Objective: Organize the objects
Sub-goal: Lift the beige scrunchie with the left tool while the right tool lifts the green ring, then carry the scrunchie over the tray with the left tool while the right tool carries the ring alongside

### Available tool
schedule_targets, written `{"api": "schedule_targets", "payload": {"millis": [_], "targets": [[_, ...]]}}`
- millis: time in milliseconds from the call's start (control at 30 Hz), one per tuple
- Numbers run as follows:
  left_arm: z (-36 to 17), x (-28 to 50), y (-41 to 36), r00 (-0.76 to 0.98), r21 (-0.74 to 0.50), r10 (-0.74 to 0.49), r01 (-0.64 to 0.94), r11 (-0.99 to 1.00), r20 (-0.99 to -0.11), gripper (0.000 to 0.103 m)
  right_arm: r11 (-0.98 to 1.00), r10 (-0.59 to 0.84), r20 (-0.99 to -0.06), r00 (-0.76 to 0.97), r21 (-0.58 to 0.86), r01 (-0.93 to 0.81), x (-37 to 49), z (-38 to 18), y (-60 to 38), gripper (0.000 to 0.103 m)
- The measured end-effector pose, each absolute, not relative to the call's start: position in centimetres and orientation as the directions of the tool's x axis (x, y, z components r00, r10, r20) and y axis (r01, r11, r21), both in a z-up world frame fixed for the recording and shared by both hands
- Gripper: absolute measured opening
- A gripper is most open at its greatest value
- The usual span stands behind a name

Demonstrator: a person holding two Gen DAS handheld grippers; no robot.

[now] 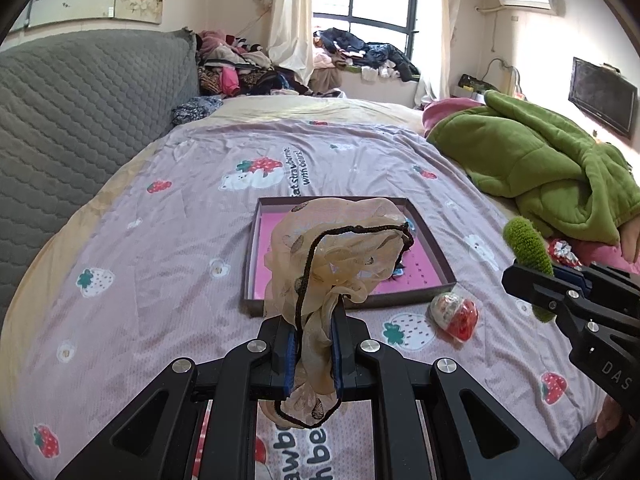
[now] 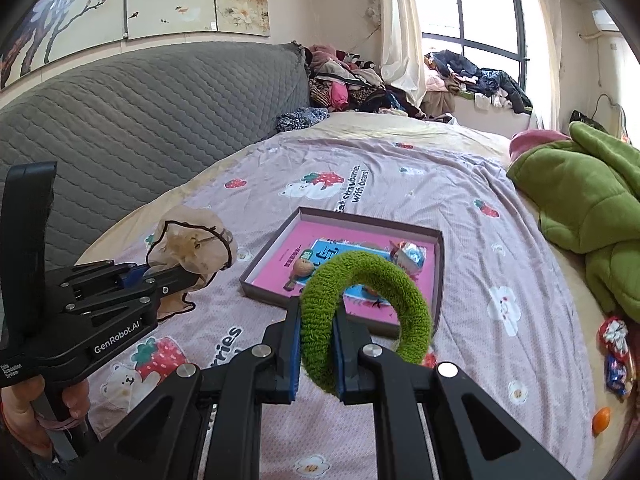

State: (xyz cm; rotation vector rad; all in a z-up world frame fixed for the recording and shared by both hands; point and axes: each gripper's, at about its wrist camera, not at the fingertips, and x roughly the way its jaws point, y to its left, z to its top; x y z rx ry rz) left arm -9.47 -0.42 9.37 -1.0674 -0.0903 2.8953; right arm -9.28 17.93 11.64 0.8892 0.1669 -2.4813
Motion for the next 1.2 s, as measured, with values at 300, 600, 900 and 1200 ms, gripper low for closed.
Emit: {"api": "schedule_targets", "payload": {"millis": [300, 600, 900, 1200], "targets": [[10.1, -12.0, -0.4, -0.765, -0.062, 0.067, -0.035, -0.997, -0.64, 0.014, -0.865, -0.402, -0.621, -0.673, 0.016, 0.502, -11.2, 12.6, 17.0, 0.013], [11.6, -15.5, -0.5, -0.779, -0.047, 0.067, -0.048, -0.998, -0.623, 0.014, -0.861, -0.407, -0.603, -0.687, 0.002, 0.509, -13.7, 14.0, 15.8, 0.013], [12.6, -18.5, -0.9, -0.795, -0.05, 0.078, -0.06, -0.997, -0.602, 0.014, -0.868, -0.409, -0.576, -0.708, 0.007, 0.496, -16.0, 14.8, 15.1, 0.013], [12.1, -21.9, -1.4, -0.803, -0.061, 0.088, -0.064, -0.996, -0.589, 0.014, -0.876, -0.394, -0.576, -0.716, 0.0, 0.482, -18.8, 14.0, 14.7, 0.013]]}}
